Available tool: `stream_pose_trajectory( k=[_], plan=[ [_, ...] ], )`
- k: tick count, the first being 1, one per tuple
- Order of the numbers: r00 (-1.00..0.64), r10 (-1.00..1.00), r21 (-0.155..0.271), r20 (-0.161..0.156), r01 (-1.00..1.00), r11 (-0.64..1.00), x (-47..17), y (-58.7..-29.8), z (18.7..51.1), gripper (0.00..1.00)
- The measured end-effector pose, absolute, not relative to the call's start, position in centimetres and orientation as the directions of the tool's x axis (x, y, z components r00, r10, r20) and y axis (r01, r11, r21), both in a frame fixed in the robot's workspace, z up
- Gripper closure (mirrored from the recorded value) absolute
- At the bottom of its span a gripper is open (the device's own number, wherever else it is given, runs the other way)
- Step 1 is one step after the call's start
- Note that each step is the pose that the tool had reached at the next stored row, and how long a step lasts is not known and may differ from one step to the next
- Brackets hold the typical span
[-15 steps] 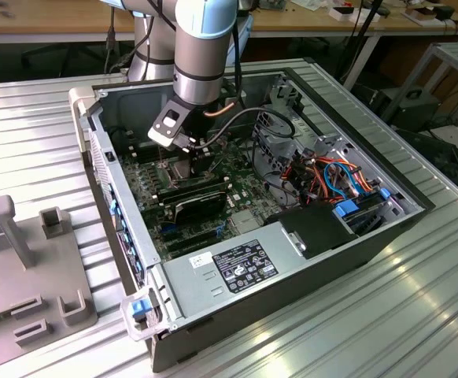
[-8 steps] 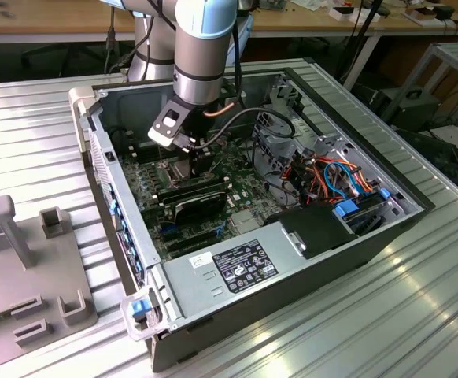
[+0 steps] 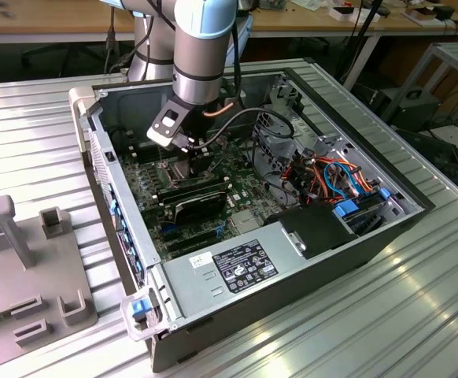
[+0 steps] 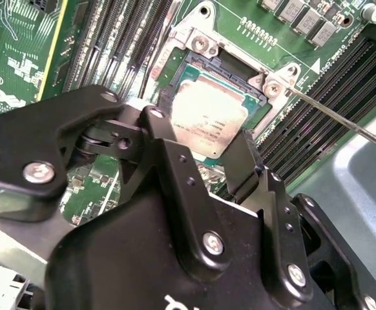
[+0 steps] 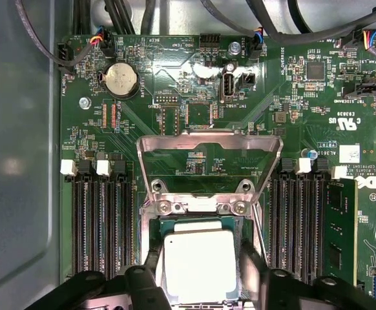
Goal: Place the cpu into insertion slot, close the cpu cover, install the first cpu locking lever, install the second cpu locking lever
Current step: 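Place the cpu into insertion slot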
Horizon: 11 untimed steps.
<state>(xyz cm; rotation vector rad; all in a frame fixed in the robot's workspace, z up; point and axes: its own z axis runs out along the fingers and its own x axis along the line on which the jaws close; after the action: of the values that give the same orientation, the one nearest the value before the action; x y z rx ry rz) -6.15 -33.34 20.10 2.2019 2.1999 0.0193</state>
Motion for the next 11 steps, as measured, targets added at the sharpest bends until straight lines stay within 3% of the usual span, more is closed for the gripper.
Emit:
stream_pose_trajectory(
  k=[1,11],
  plan=[
    [0.001,1.0,0.029,-0.012,1.0,-0.001,-6.15,-33.34,20.1,0.46],
    [0.004,1.0,0.029,-0.014,1.0,-0.004,-6.15,-33.22,20.3,0.46]
  ],
)
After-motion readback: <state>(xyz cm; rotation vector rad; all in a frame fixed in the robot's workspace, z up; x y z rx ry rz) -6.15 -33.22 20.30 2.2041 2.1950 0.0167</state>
